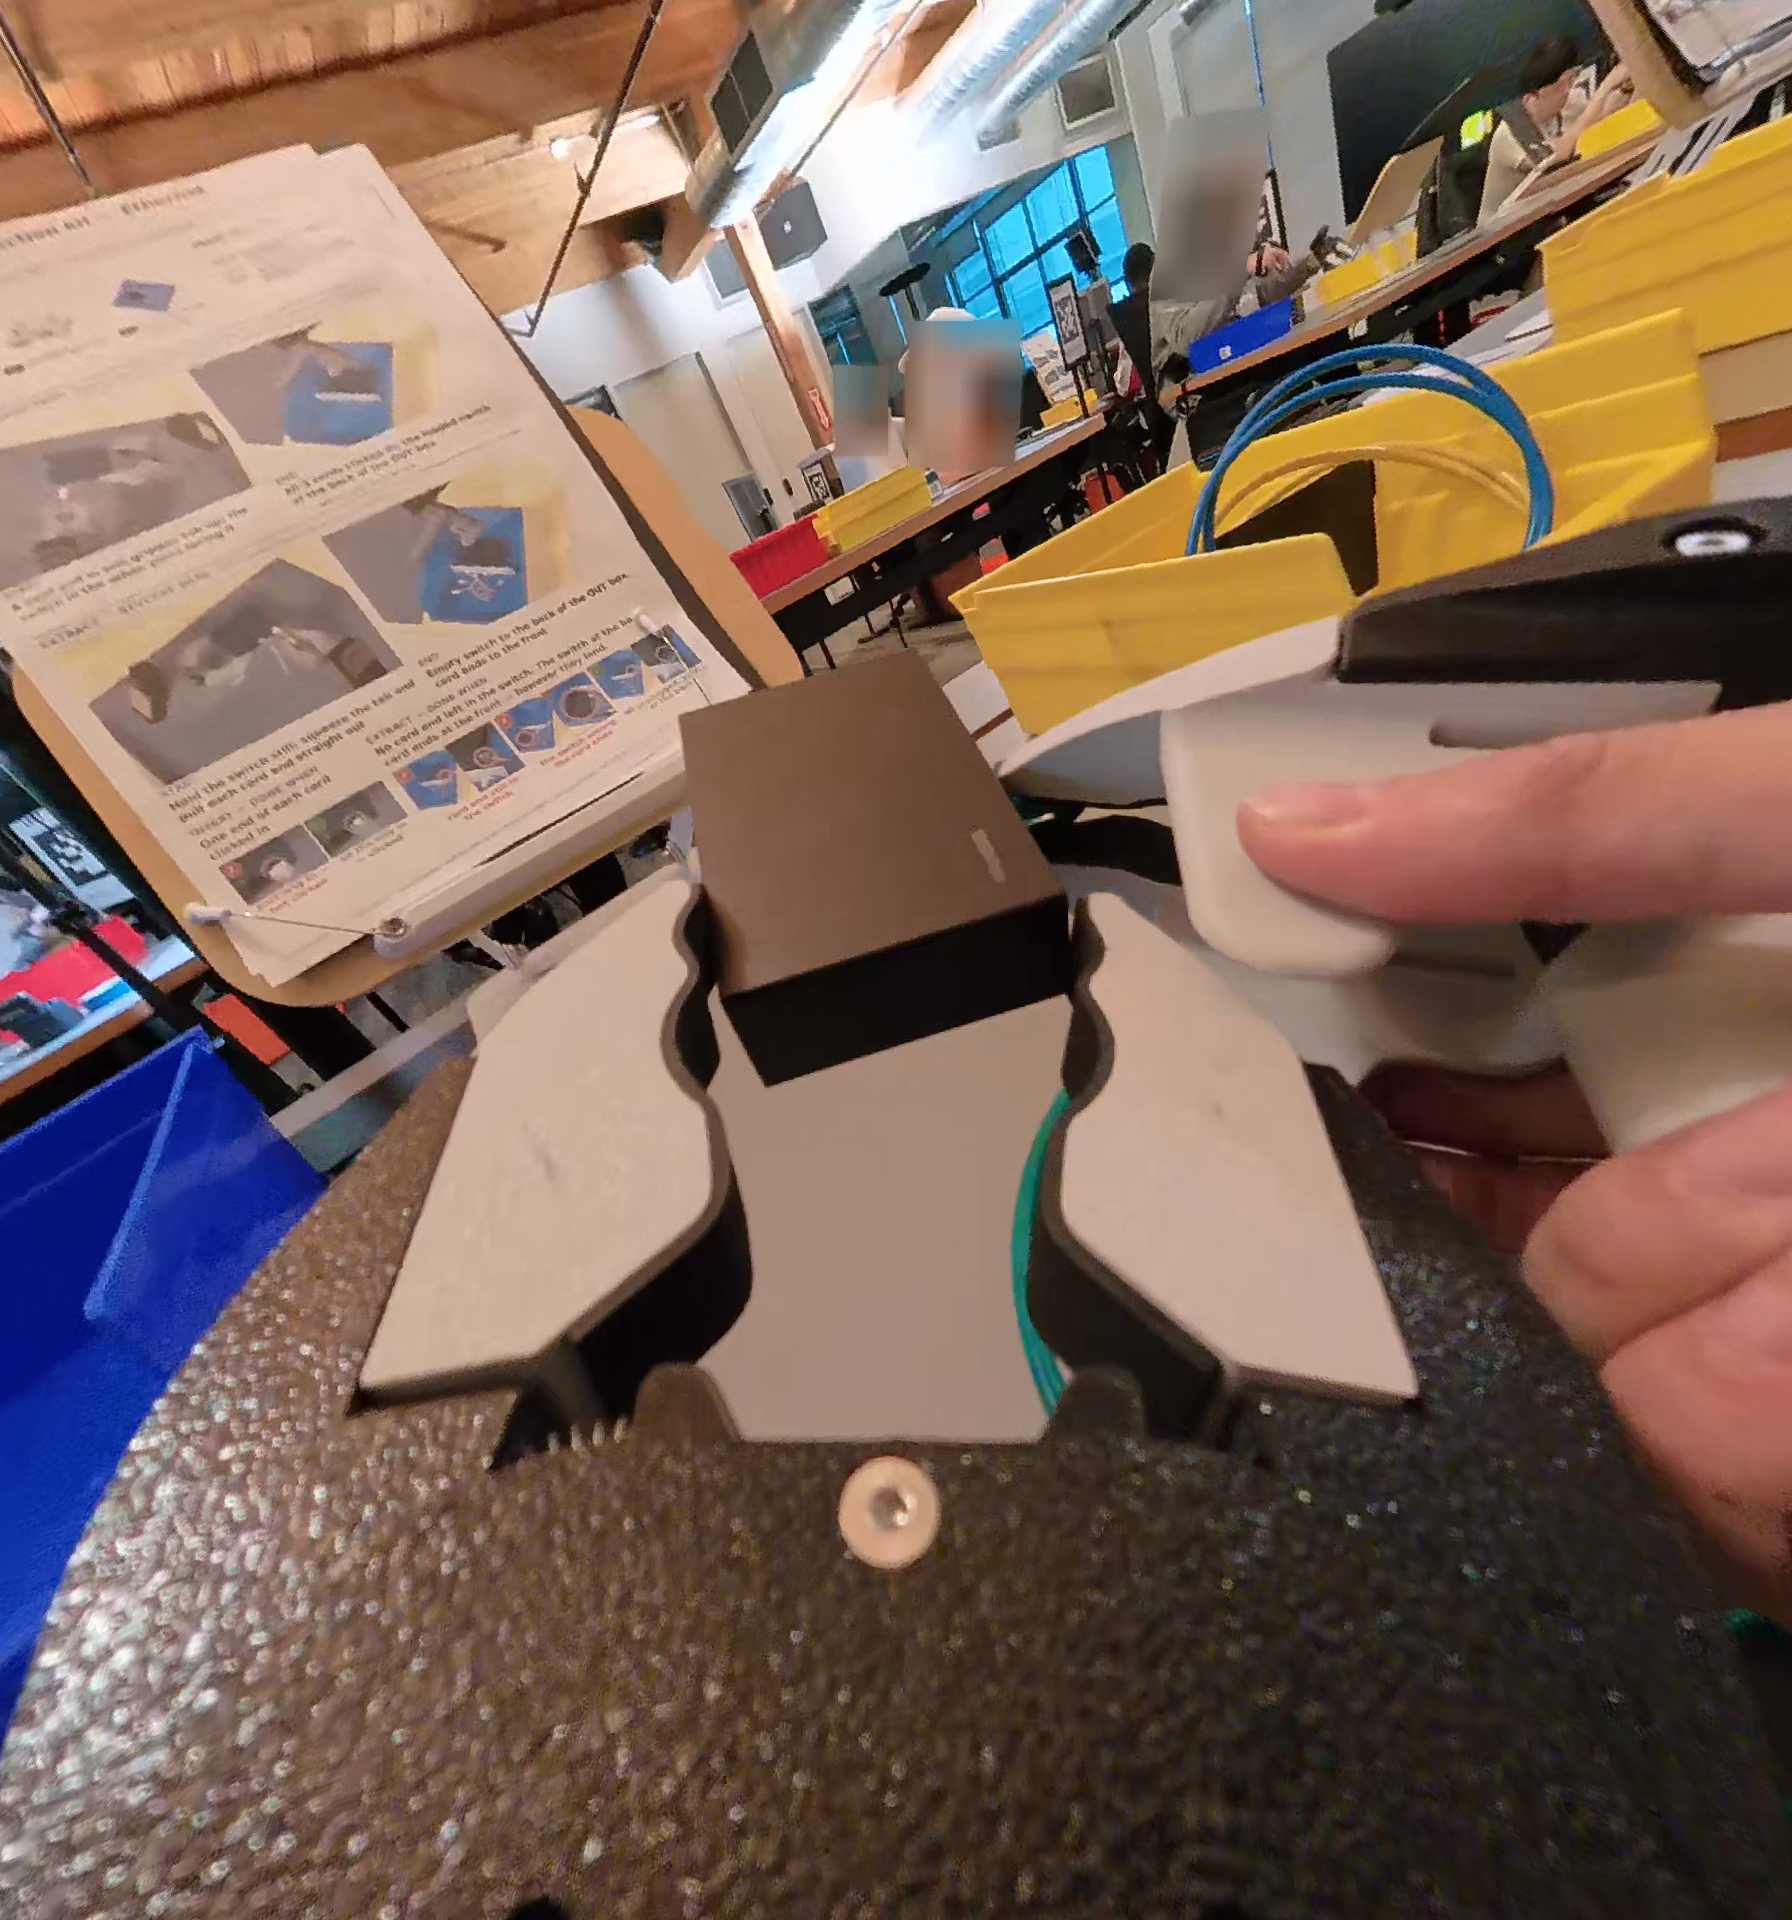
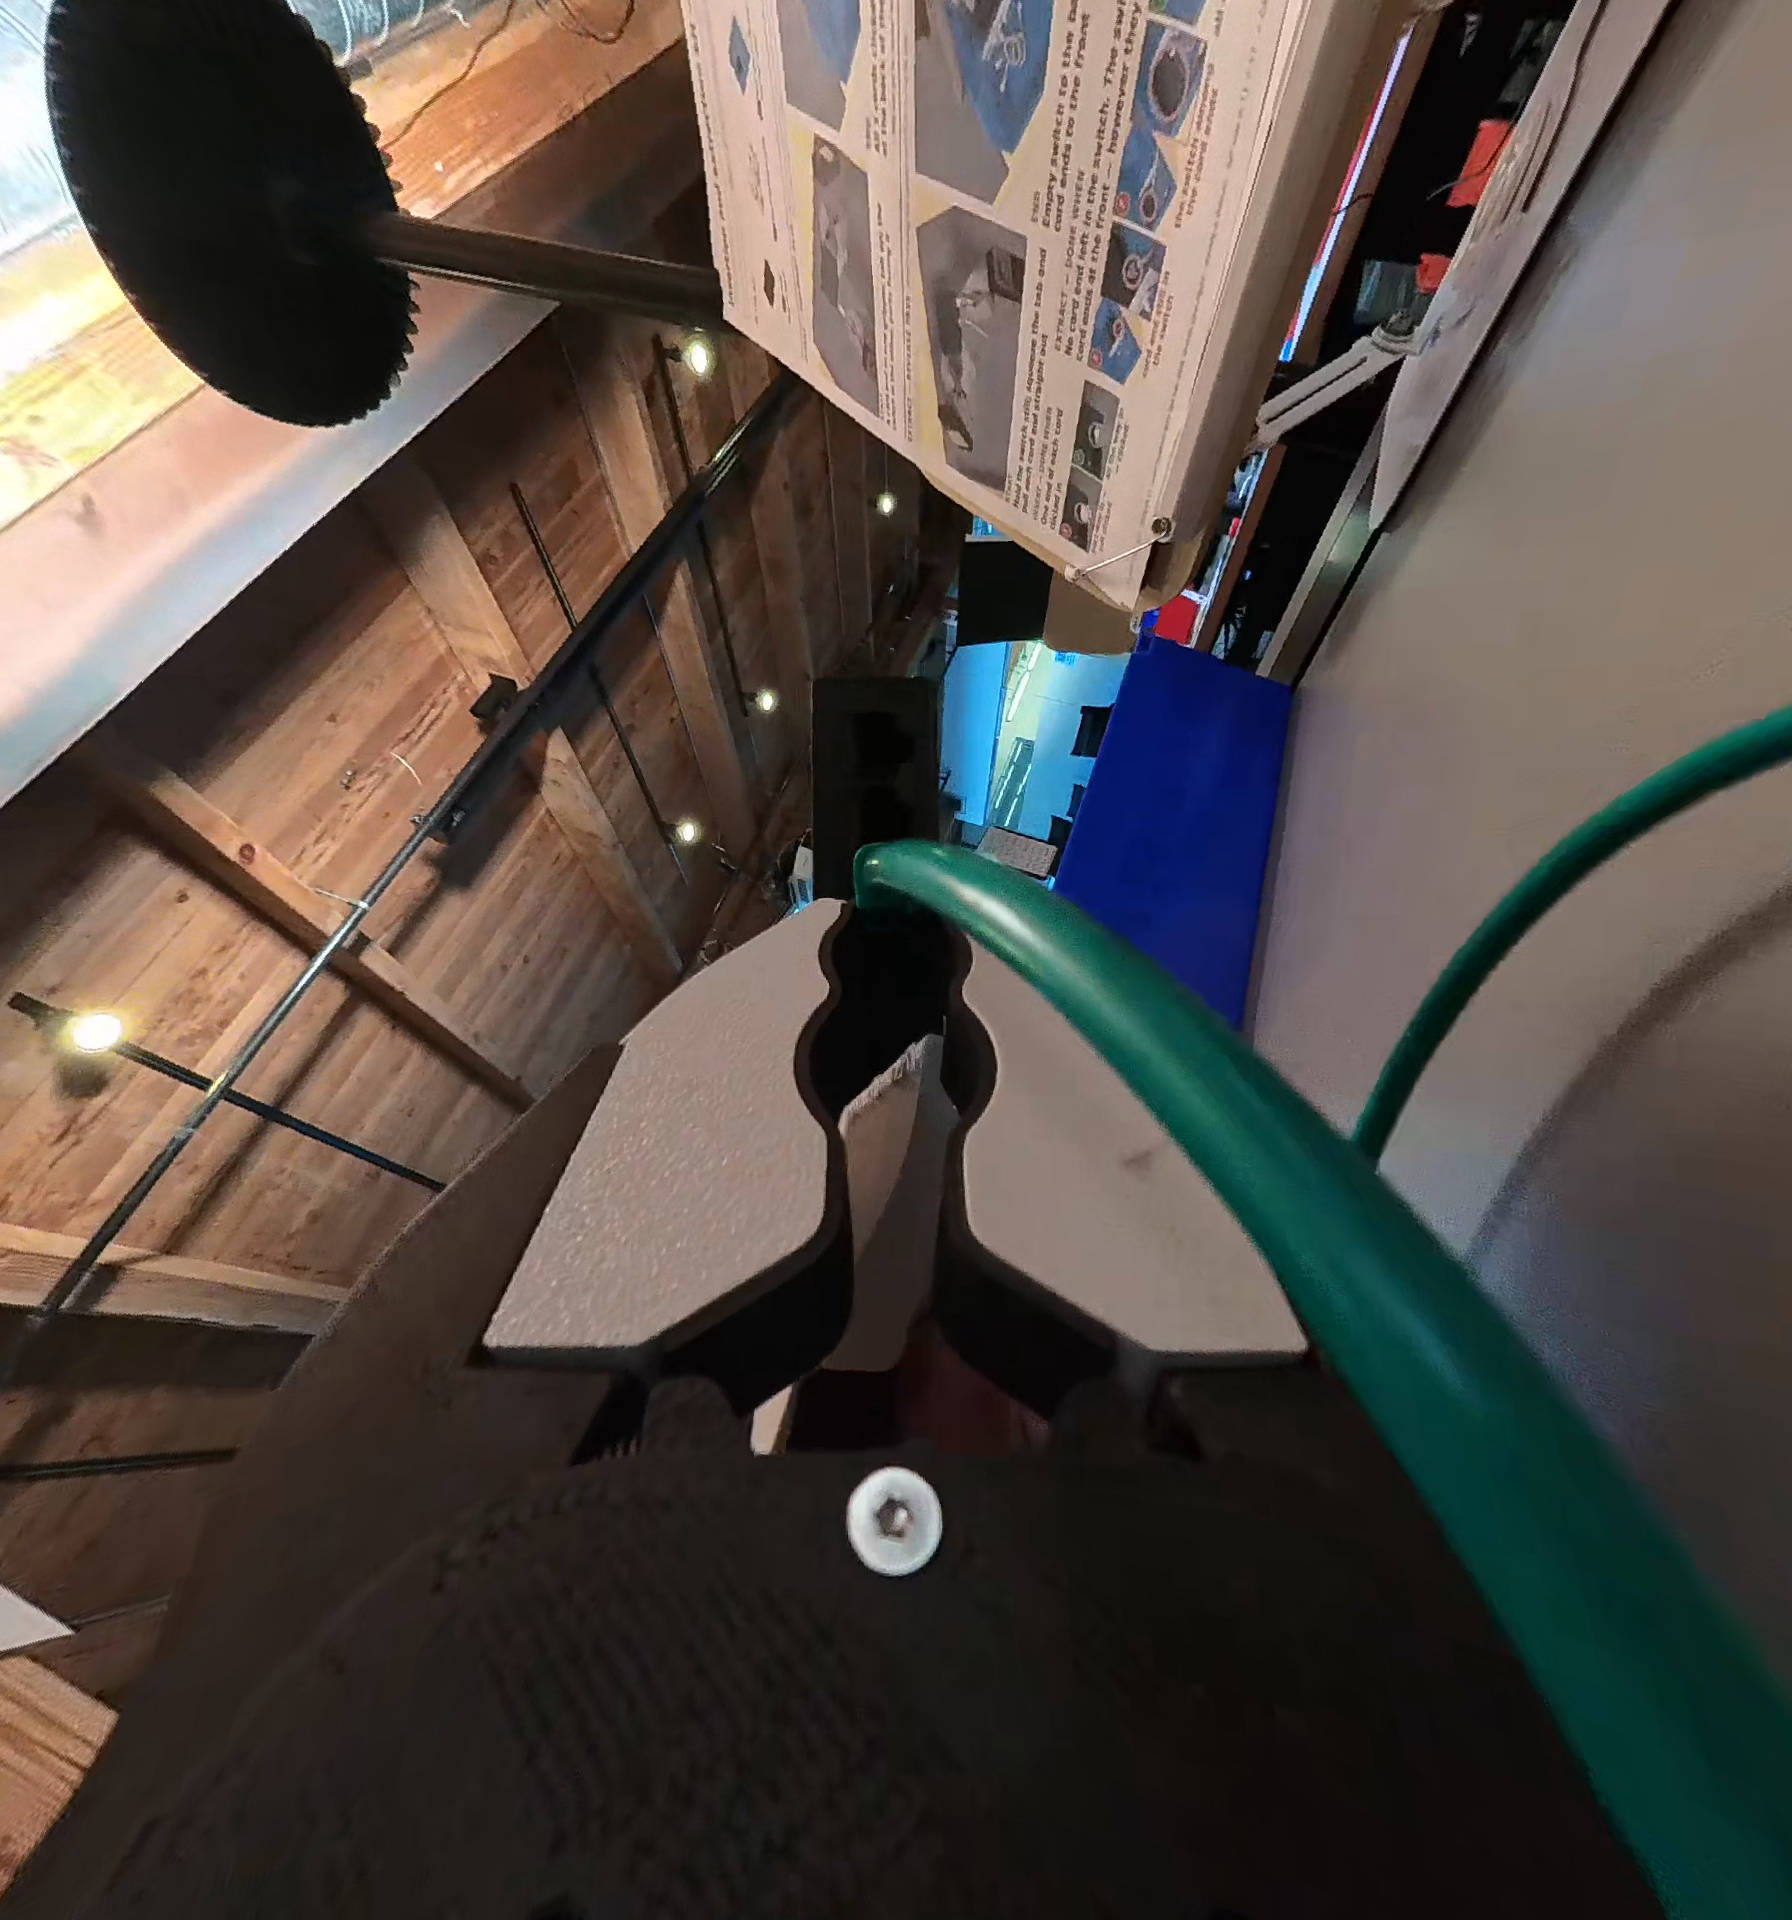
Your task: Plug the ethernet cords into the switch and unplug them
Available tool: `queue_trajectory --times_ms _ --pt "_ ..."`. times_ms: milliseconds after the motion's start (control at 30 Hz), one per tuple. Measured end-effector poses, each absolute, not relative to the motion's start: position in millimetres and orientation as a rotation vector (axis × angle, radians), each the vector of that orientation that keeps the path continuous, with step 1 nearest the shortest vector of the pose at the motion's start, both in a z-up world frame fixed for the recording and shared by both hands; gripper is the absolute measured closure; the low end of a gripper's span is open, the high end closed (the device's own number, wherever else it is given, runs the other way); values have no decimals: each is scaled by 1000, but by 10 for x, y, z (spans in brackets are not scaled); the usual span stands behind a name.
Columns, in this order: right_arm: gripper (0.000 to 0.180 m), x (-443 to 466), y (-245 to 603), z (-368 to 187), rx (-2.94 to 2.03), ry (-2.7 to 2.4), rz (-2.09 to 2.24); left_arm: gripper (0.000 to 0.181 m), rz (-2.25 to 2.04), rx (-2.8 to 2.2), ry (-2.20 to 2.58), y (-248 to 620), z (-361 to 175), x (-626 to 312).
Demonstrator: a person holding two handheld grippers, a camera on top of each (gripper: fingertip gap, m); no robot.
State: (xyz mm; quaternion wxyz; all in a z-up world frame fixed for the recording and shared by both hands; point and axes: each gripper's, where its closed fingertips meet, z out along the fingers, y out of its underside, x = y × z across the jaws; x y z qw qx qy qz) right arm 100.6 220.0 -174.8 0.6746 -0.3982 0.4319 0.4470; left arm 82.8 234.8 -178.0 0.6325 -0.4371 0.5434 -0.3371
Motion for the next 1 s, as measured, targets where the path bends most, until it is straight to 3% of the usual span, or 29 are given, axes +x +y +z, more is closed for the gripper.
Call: queue_trajectory --times_ms 1000 --pt "171 1102 2201 -1925 -957 996 972 117 -735 -1159 1304 2342 -1976 902"
